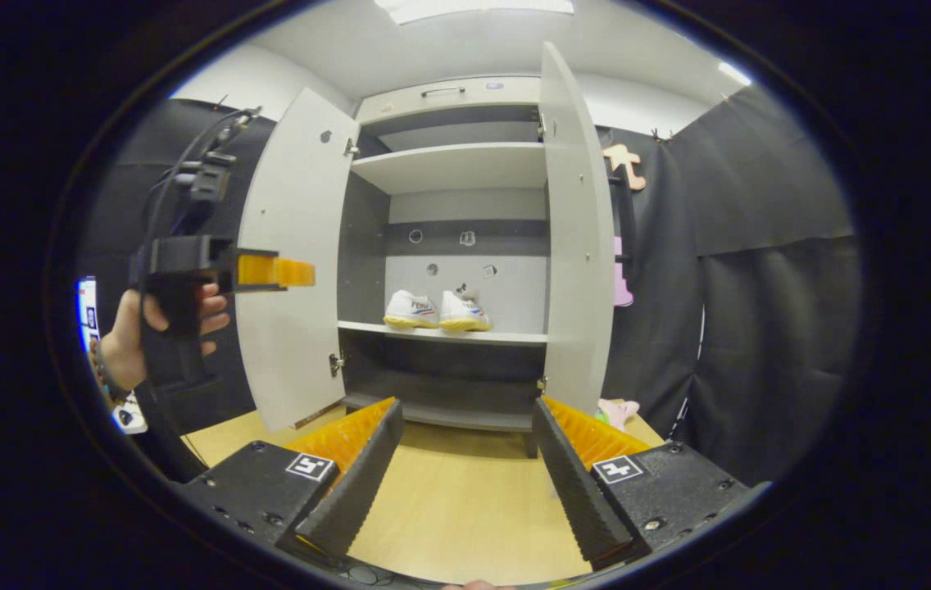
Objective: Grab one shoe with the right hand and put it into the shoe cabinet, grab the other shoe with the left hand and put it into the shoe cabinet; then close the right door with the right hand and the left door with the left hand.
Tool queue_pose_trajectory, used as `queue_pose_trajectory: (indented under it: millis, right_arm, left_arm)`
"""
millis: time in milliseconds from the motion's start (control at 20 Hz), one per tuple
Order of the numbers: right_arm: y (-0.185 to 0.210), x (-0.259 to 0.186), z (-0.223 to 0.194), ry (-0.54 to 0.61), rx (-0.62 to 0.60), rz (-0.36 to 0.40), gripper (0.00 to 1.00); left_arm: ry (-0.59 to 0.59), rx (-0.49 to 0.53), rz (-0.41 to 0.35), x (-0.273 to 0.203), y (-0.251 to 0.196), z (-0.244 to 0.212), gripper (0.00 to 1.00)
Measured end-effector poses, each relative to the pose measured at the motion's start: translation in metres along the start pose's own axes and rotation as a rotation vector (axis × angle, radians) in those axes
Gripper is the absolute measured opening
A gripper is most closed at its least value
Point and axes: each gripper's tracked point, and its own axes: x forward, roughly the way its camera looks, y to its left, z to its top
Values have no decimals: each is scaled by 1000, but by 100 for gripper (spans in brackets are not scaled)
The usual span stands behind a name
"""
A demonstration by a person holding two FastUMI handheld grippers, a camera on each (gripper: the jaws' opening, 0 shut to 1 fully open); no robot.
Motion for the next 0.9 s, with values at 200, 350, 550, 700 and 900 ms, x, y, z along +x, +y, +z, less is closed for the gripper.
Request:
queue_pose_trajectory:
  millis: [200,350,550,700,900]
  right_arm:
    - [-9,-14,14,-26,21,-42,100]
    - [-25,-20,30,-58,23,-85,100]
    - [-86,-19,80,-155,17,-187,100]
    - [-153,-1,114,-186,-1,-297,100]
    - [-212,31,137,-167,99,-366,100]
  left_arm:
    - [-36,61,54,-55,6,-6,78]
    - [-66,94,78,-79,8,-8,93]
    - [-42,50,54,-98,4,-19,94]
    - [-40,54,40,-108,1,-26,94]
    - [-33,108,46,-111,10,-42,94]
